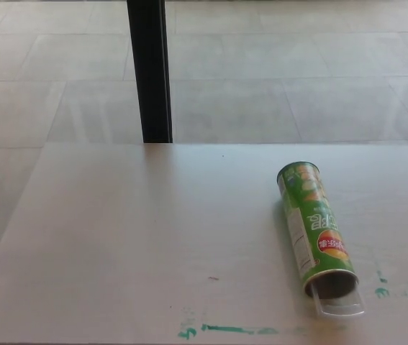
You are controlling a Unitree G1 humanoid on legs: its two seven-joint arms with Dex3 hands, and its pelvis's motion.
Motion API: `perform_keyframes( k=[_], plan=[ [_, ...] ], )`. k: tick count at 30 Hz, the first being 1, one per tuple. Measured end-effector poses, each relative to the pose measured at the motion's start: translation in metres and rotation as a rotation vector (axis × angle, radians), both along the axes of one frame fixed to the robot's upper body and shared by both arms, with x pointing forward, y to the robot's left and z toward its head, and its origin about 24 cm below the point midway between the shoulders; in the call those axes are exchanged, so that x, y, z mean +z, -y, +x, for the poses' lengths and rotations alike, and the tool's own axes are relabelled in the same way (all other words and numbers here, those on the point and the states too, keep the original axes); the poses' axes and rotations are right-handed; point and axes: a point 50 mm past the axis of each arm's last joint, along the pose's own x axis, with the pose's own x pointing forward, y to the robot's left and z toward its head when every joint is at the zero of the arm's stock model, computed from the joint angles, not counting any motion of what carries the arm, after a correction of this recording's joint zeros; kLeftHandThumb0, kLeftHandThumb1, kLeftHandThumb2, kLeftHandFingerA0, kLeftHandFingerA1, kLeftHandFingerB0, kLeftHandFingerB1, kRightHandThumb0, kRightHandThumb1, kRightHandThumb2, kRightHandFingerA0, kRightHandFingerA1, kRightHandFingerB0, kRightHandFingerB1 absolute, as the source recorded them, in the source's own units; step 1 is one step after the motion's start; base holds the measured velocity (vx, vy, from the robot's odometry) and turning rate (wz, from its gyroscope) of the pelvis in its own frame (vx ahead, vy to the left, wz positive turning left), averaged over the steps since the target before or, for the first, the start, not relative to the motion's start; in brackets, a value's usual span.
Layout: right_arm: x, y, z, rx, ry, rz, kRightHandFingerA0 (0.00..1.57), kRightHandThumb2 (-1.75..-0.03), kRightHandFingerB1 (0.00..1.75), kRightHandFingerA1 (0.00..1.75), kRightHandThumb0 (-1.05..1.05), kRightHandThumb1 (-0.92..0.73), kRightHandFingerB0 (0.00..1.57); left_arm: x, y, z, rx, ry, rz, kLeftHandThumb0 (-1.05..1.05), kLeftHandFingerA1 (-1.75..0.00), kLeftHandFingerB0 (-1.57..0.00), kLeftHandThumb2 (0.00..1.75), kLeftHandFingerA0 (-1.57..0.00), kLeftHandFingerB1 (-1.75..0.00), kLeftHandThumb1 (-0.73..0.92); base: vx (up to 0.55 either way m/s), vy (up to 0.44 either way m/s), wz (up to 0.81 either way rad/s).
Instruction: Use the finger on the right hand of the robot to pull out the chips tray kept inside a container in the middle of the desk
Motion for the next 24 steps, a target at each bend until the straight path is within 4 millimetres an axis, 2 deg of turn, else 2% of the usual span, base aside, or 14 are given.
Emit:
perform_keyframes(
  k=[1, 2, 3, 6, 8, 10, 12, 16, 21, 23, 24],
  plan=[
    [0.002, 0.001, 0.009, 0.025, 0.025, -0.011, 0.54, -0.59, 0.34, 0.58, -0.35, -0.64, 0.29, 0.001, -0.001, 0.004, -0.01, 0.015, 0.007, -0.72, -0.66, -0.44, 0.62, -0.44, -0.45, 0.74, 0.0, 0.0, 0.0],
    [0.004, 0.002, 0.02, 0.048, 0.054, -0.024, 0.53, -0.59, 0.35, 0.58, -0.34, -0.64, 0.29, 0.002, -0.002, 0.009, -0.02, 0.033, 0.015, -0.69, -0.59, -0.41, 0.63, -0.4, -0.43, 0.76, 0.0, 0.0, 0.0],
    [0.006, 0.003, 0.03, 0.068, 0.079, -0.033, 0.55, -0.58, 0.35, 0.57, -0.35, -0.64, 0.3, 0.003, -0.003, 0.014, -0.03, 0.049, 0.022, -0.73, -0.6, -0.42, 0.63, -0.39, -0.45, 0.75, 0.0, 0.0, 0.0],
    [0.02, 0.004, 0.08, 0.171, 0.217, -0.086, 0.56, -0.58, 0.35, 0.57, -0.35, -0.63, 0.31, 0.01, -0.007, 0.041, -0.079, 0.137, 0.056, -0.72, -0.61, -0.44, 0.63, -0.41, -0.44, 0.74, 0.0, 0.0, 0.0],
    [0.029, 0.003, 0.104, 0.221, 0.288, -0.115, 0.54, -0.6, 0.35, 0.56, -0.37, -0.65, 0.32, 0.015, -0.009, 0.053, -0.102, 0.178, 0.074, -0.72, -0.54, -0.43, 0.64, -0.4, -0.39, 0.78, 0.0, 0.0, 0.0],
    [0.043, 0.001, 0.13, 0.276, 0.369, -0.149, 0.55, -0.6, 0.35, 0.56, -0.38, -0.65, 0.32, 0.022, -0.01, 0.067, -0.132, 0.233, 0.099, -0.7, -0.55, -0.42, 0.64, -0.4, -0.38, 0.77, 0.0, 0.0, 0.0],
    [0.053, -0.001, 0.147, 0.314, 0.424, -0.172, 0.56, -0.58, 0.35, 0.56, -0.36, -0.63, 0.33, 0.027, -0.011, 0.077, -0.154, 0.271, 0.117, -0.68, -0.57, -0.46, 0.63, -0.45, -0.38, 0.75, 0.0, 0.0, 0.0],
    [0.082, -0.011, 0.186, 0.42, 0.555, -0.234, 0.52, -0.58, 0.35, 0.57, -0.35, -0.62, 0.3, 0.044, -0.01, 0.104, -0.22, 0.386, 0.168, -0.7, -0.56, -0.42, 0.64, -0.41, -0.36, 0.78, 0.0, 0.0, 0.0],
    [0.116, -0.027, 0.219, 0.529, 0.685, -0.306, 0.53, -0.59, 0.33, 0.57, -0.35, -0.63, 0.27, 0.067, -0.008, 0.129, -0.287, 0.508, 0.226, -0.69, -0.53, -0.33, 0.65, -0.34, -0.35, 0.83, 0.0, 0.0, 0.0],
    [0.127, -0.031, 0.227, 0.557, 0.721, -0.327, 0.55, -0.57, 0.36, 0.62, -0.3, -0.62, 0.3, 0.073, -0.007, 0.134, -0.304, 0.537, 0.241, -0.7, -0.51, -0.34, 0.65, -0.33, -0.35, 0.82, 0.0, 0.0, 0.0],
    [0.133, -0.034, 0.232, 0.573, 0.741, -0.339, 0.5, -0.77, 0.46, 0.66, -0.41, -0.5, 0.24, 0.076, -0.006, 0.136, -0.312, 0.55, 0.247, -0.71, -0.53, -0.34, 0.64, -0.35, -0.35, 0.81, 0.0, 0.0, 0.0]
  ],
)
